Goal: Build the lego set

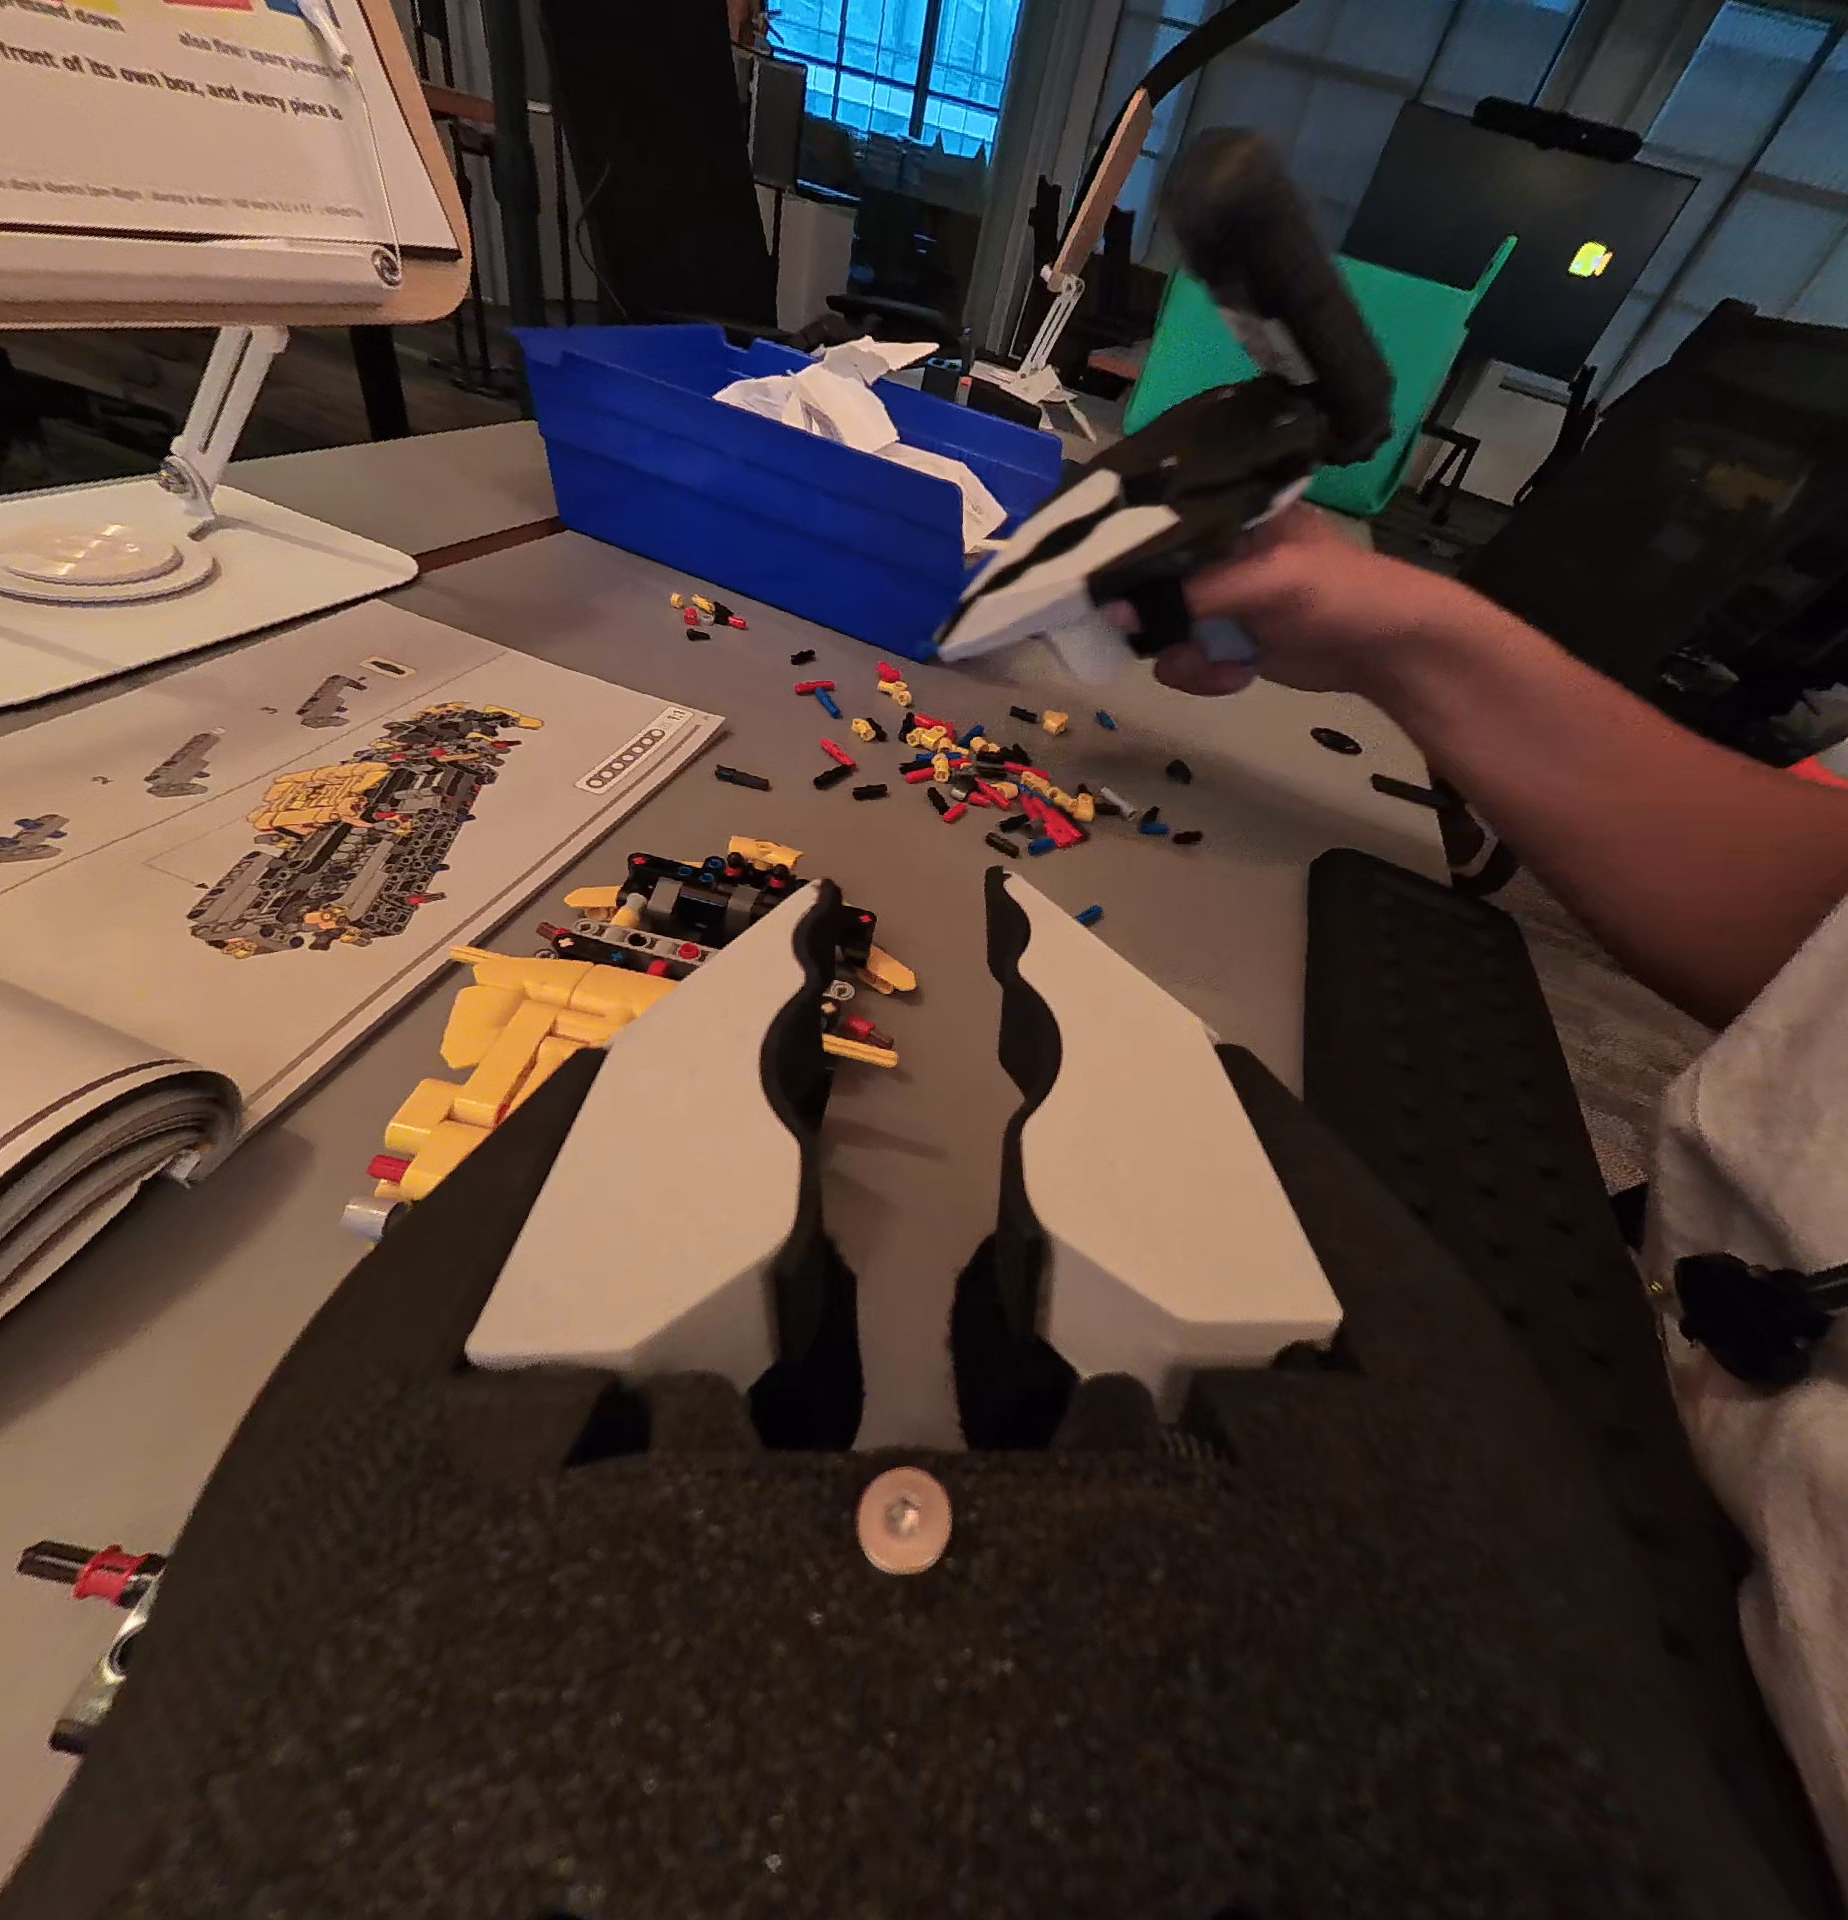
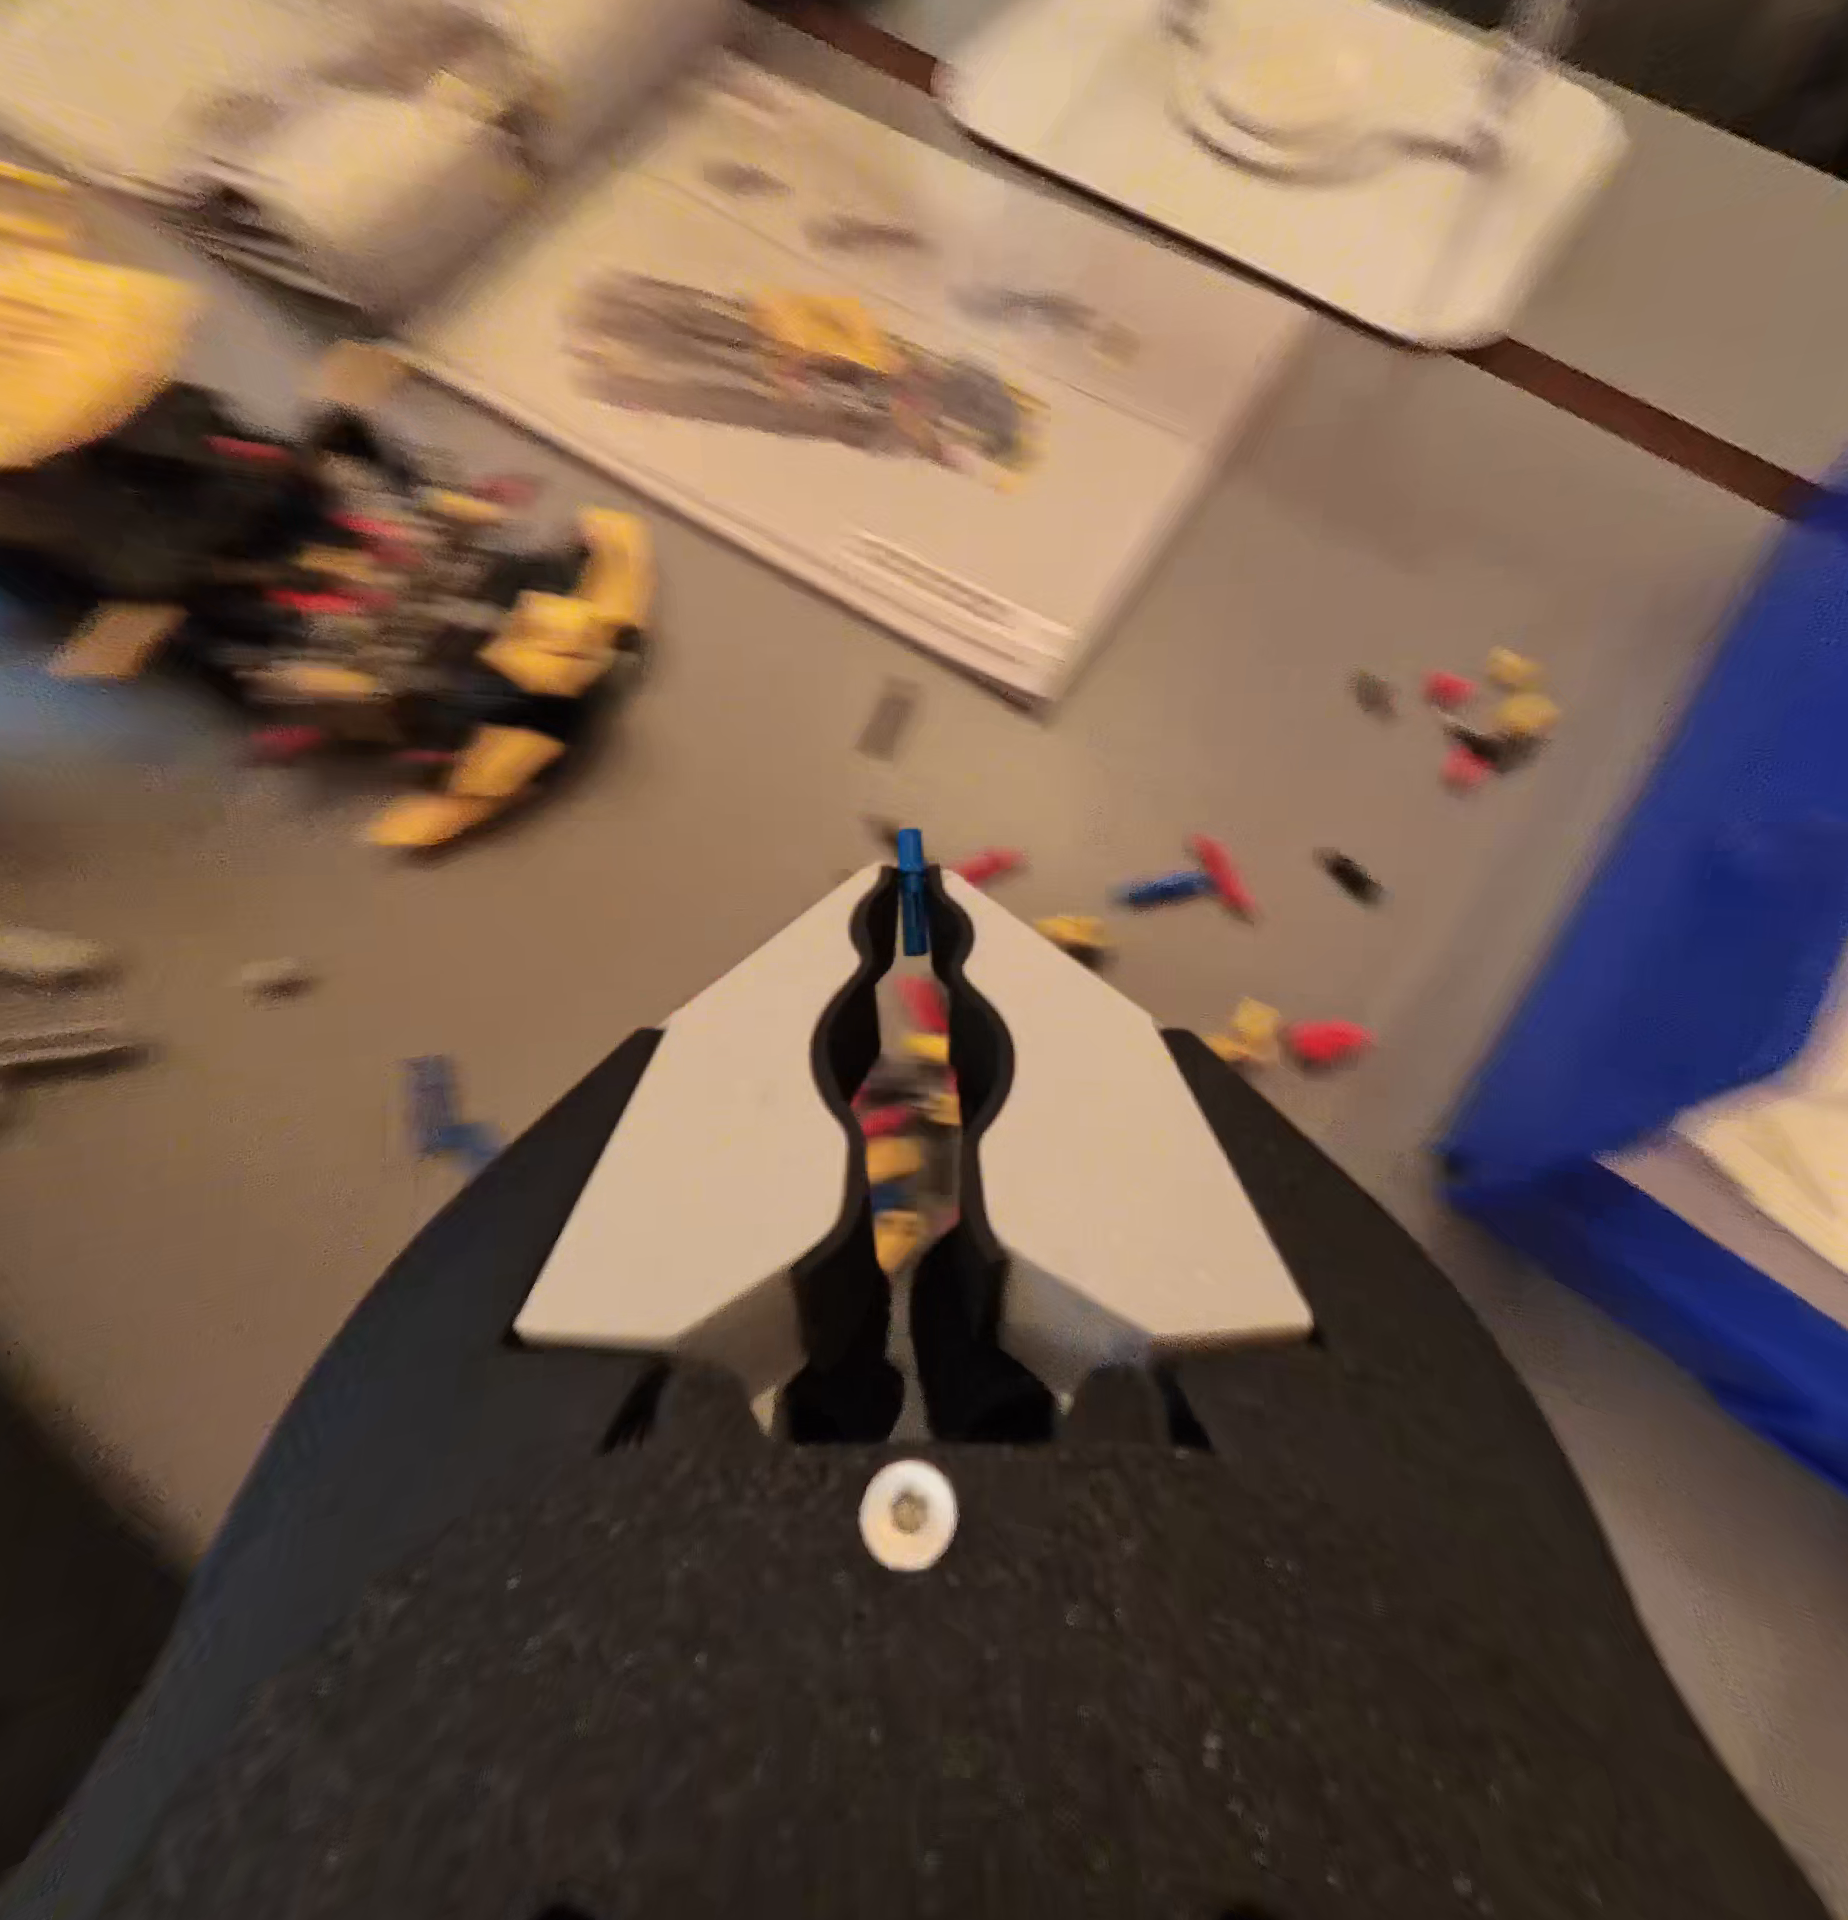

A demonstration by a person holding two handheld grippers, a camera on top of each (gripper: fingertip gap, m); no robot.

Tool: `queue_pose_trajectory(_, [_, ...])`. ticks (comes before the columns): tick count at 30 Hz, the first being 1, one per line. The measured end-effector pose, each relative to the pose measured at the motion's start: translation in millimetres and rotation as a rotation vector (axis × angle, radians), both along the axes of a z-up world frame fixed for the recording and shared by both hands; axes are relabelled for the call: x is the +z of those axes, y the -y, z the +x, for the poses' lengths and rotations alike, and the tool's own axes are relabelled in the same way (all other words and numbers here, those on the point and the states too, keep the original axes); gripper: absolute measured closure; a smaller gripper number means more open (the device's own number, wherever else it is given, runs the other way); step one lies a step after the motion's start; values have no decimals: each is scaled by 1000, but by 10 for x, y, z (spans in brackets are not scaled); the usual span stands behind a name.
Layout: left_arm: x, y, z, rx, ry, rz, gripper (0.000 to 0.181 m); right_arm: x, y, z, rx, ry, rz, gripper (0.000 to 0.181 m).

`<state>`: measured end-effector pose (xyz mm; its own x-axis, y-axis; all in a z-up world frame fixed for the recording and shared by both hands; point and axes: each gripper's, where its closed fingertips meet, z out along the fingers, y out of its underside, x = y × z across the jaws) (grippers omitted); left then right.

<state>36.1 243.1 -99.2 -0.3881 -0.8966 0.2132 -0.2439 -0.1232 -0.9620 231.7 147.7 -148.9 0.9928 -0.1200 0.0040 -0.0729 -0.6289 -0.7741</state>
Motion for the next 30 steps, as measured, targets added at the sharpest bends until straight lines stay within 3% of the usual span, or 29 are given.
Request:
queue_pose_trajectory(3, [-26,19,8,-6,-14,0,153,-23,-43,-842,243,-118,-21,177])
queue_pose_trajectory(6, [-40,27,11,-3,-16,12,153,-251,-83,-1312,322,-119,-75,176])
queue_pose_trajectory(8, [-50,-6,16,13,-16,20,153,-402,-84,-1451,333,-88,-114,176])
queue_pose_trajectory(14, [74,-164,-4,48,23,-100,154,-644,-138,-1413,274,-25,-171,176])
queue_pose_trajectory(21, [257,-428,-50,129,101,-221,156,-640,-137,-1382,261,23,-159,168])
queue_pose_trajectory(24, [288,-477,-52,151,122,-226,158,-477,-143,-1339,235,72,-70,152])
queue_pose_trajectory(27, [286,-528,-60,180,127,-209,159,-236,-165,-1358,222,120,44,157])
queue_pose_trajectory(30, [305,-569,-79,203,144,-201,160,-133,-211,-1642,318,46,52,157])
